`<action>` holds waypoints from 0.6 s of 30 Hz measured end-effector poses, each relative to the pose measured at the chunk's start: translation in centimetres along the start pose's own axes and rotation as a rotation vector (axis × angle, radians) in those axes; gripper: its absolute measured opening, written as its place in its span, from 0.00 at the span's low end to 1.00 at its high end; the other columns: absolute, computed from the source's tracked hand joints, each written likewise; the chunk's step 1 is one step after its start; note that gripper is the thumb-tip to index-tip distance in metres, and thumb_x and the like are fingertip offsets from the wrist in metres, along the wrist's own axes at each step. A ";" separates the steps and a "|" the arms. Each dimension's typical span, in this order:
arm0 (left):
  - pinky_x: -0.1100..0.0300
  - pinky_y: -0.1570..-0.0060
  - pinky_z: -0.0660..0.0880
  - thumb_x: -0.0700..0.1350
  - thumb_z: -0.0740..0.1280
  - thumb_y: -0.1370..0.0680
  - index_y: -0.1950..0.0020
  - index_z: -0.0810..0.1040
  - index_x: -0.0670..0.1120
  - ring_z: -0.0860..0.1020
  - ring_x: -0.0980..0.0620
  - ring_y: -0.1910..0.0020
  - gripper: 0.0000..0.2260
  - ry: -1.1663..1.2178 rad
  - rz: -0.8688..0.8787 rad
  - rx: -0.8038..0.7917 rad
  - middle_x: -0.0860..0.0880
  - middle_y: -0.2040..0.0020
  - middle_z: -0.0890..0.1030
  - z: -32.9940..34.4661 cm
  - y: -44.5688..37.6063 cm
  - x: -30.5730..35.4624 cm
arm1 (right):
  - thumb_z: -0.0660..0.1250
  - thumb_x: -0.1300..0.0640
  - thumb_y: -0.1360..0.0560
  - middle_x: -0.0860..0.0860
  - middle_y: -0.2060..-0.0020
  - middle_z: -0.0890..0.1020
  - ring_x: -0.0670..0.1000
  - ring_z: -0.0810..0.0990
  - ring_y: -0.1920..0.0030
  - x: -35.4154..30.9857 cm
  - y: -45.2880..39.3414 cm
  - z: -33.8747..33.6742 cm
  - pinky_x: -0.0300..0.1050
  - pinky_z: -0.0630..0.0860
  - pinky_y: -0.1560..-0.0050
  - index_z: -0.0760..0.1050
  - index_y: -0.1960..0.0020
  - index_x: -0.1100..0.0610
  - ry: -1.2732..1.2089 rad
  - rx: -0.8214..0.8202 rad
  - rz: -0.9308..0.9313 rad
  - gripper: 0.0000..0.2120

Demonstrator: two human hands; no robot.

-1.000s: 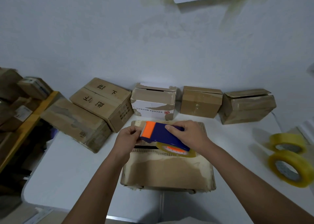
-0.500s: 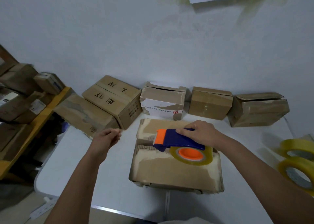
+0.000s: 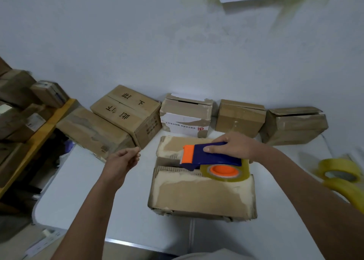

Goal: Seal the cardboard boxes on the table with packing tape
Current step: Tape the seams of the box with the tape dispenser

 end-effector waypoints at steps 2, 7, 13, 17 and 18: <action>0.67 0.63 0.76 0.40 0.68 0.21 0.53 0.81 0.41 0.76 0.55 0.64 0.04 -0.009 0.025 0.031 0.48 0.62 0.79 0.1 -0.3 0.2 | 0.64 0.35 0.27 0.48 0.54 0.85 0.48 0.83 0.54 -0.5 0.2 -0.7 0.46 0.78 0.48 0.80 0.46 0.49 -0.001 0.009 -0.006 0.20; 0.68 0.64 0.75 0.40 0.69 0.21 0.57 0.80 0.42 0.76 0.56 0.66 0.05 0.015 0.043 0.164 0.49 0.65 0.79 -0.6 -1.4 1.2 | 0.64 0.37 0.25 0.50 0.54 0.85 0.49 0.83 0.54 -0.8 0.3 -0.8 0.43 0.77 0.52 0.81 0.46 0.54 -0.022 -0.005 -0.035 0.22; 0.63 0.57 0.72 0.42 0.67 0.19 0.55 0.81 0.43 0.74 0.54 0.62 0.07 -0.036 0.052 0.113 0.48 0.62 0.78 -1.3 -1.4 -0.2 | 0.65 0.38 0.27 0.46 0.56 0.85 0.48 0.84 0.55 -0.5 0.3 -1.4 0.38 0.78 0.56 0.79 0.48 0.47 -0.052 -0.035 -0.052 0.16; 0.61 0.59 0.70 0.46 0.62 0.17 0.53 0.81 0.43 0.75 0.54 0.63 0.12 -0.002 0.061 0.055 0.50 0.63 0.78 -2.4 -0.6 -0.6 | 0.65 0.35 0.31 0.46 0.56 0.86 0.47 0.85 0.55 -0.9 0.2 -1.9 0.40 0.80 0.55 0.81 0.46 0.48 -0.125 -0.036 -0.078 0.22; 0.61 0.59 0.70 0.46 0.62 0.17 0.53 0.82 0.42 0.74 0.55 0.63 0.12 0.007 0.064 0.059 0.50 0.63 0.78 -2.6 -0.4 -0.5 | 0.65 0.34 0.32 0.46 0.56 0.86 0.48 0.85 0.55 -1.1 0.2 -1.9 0.41 0.80 0.54 0.81 0.46 0.47 -0.137 -0.038 -0.084 0.23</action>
Point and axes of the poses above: each hand's wrist, its own y-axis away from the middle knuckle, its own z-axis out of the palm, x = y × z, the point moved 1 cm from there along -y, towards the middle knuckle
